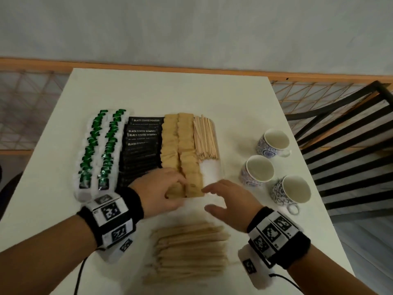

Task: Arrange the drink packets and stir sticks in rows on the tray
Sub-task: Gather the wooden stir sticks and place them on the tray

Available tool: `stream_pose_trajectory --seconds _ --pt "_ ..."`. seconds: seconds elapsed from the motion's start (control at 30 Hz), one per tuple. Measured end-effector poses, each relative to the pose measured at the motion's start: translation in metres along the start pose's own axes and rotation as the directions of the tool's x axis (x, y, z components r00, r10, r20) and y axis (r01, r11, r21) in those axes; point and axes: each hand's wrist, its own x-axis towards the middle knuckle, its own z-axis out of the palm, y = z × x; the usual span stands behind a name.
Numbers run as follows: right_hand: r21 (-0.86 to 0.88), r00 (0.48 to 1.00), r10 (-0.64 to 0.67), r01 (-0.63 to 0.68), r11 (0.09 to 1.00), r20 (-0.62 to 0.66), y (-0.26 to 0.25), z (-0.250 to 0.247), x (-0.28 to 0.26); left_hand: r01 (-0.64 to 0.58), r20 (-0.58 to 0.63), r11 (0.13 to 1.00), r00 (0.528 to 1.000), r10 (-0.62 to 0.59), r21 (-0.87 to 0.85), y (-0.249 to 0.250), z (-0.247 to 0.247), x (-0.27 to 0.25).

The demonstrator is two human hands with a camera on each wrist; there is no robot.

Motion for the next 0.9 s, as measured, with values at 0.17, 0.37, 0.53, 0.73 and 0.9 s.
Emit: stream_pose_trajectory --seconds 0.17,0.37,0.53,0.73,0.9 --pt "-0.124 0.973 -0.105 0.133 0.983 0.207 0.009 0.049 -0.05 0.005 0.218 0.973 0.974 -0.056 0.23 -0.001 0.06 -0.069" --pt "-0.397 0.975 -0.094 0.169 0.902 0.201 0.01 0.082 -0.064 0.073 0.156 0.924 0.978 -0.141 0.376 0.01 0.093 -0.087" --pt "-0.414 0.98 -0.057 0.133 0.901 0.191 0.007 0.085 -0.06 0.07 0.129 0.912 0.983 -0.132 0.404 0.018 0.102 -0.083" --pt "-0.383 0.988 -0.048 0.1 0.918 0.145 0.005 0.083 -0.058 0.083 0.082 0.929 0.989 -0.12 0.36 0.019 0.102 -0.075" --pt "-0.232 0.998 -0.033 0.044 0.972 0.05 0.0 0.063 -0.049 0.113 0.007 0.926 0.992 -0.124 0.359 0.018 0.095 -0.06"
